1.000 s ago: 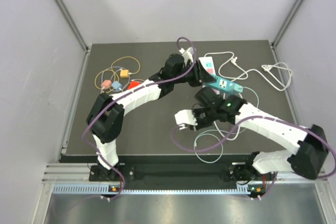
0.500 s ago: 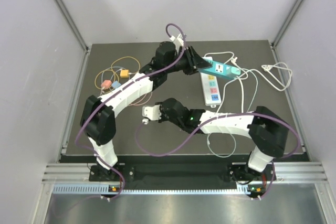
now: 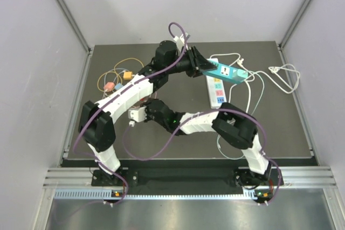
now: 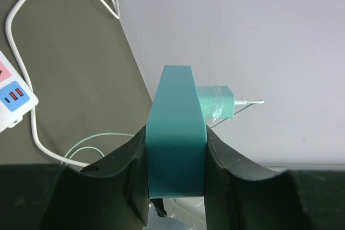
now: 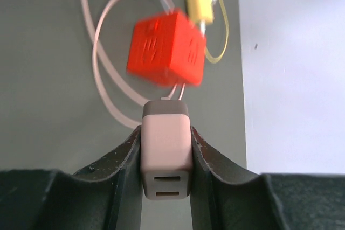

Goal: Pull the plug off the socket

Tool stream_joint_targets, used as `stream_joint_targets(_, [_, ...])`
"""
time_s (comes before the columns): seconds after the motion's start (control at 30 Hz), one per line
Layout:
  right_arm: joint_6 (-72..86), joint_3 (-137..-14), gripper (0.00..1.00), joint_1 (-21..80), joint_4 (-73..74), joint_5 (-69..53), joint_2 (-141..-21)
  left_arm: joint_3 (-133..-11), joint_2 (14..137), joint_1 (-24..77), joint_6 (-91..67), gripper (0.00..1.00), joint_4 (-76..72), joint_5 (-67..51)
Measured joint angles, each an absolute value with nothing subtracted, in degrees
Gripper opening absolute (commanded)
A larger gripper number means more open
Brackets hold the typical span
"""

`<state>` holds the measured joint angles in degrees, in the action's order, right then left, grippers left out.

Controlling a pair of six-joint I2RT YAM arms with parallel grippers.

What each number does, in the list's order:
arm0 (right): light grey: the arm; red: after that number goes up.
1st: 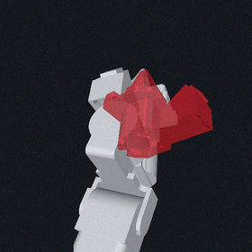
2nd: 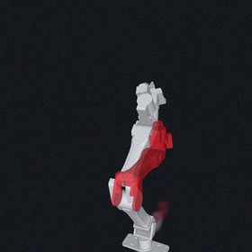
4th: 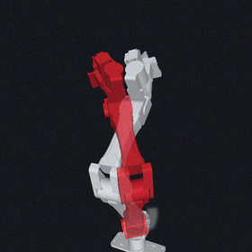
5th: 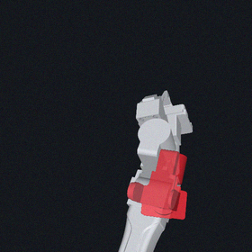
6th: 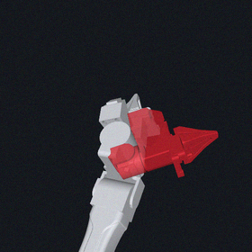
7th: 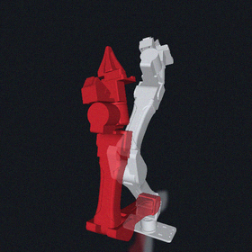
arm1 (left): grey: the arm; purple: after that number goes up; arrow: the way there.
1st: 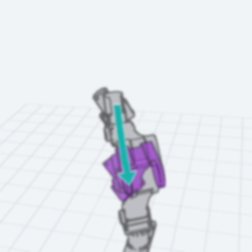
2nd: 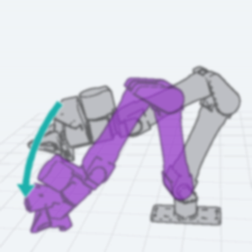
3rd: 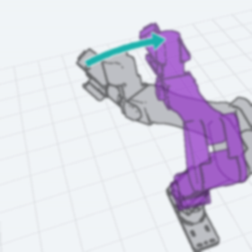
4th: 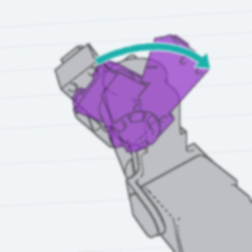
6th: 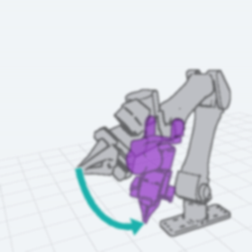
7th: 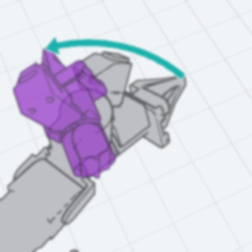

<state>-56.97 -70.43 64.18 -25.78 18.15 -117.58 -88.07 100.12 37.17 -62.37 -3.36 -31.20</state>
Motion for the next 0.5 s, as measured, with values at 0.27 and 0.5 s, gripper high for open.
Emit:
stream_joint_targets(0.27, [-48.12, -90.54, 0.0, 64.16, -22.41, 11.62, -127.07, -88.07, 99.88, 37.15, -64.95, 0.0, -3.01, -32.6])
stream_joint_targets(0.5, [-40.73, -102.21, 0.18, 64.34, -17.34, 5.43, -132.42, -88.09, 99.88, 36.75, -66.61, 0.0, -3.42, -33.52])
